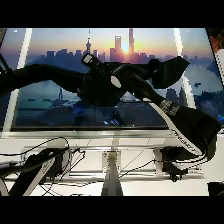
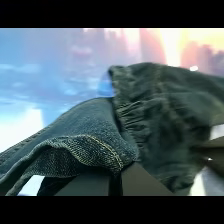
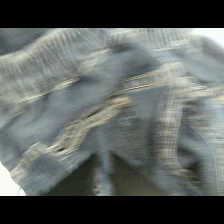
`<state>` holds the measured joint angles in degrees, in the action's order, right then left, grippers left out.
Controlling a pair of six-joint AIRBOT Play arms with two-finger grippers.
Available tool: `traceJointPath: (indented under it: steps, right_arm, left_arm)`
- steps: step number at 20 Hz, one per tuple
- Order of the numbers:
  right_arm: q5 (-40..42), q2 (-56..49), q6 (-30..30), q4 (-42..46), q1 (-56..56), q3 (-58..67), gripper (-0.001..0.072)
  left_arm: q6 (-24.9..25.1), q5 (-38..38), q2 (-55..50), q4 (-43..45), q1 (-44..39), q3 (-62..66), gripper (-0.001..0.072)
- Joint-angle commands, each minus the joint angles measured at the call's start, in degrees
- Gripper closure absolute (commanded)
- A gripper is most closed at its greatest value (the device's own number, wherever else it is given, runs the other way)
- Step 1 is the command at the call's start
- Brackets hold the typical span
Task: Fold the clothes and pants, and hang the long-sleeved shirts on hangers.
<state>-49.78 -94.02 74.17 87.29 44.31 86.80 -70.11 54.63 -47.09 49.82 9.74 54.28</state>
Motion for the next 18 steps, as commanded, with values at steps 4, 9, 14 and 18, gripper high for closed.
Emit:
traceJointPath:
  steps: [4,9,14,18]
  right_arm:
    - [4.42,-2.84,-5.88,-6.29,9.11,-0.17,0.0007]
    - [14.53,-4.72,2.23,-0.39,14.78,-0.26,0.0012]
    - [11.82,-7.19,28.79,12.85,11.89,-0.26,0.0139]
    - [11.58,-7.13,33.38,13.03,8.7,-0.24,0.0558]
  left_arm:
    - [2.05,-0.11,0.13,-19.61,0.0,0.02,0.0679]
    - [3.02,-0.24,0.15,-25.07,0.0,0.02,0.0679]
    - [3.02,-0.24,0.15,-26.08,0.0,0.02,0.068]
    - [3.08,-0.48,0.09,-27.56,0.0,0.02,0.0679]
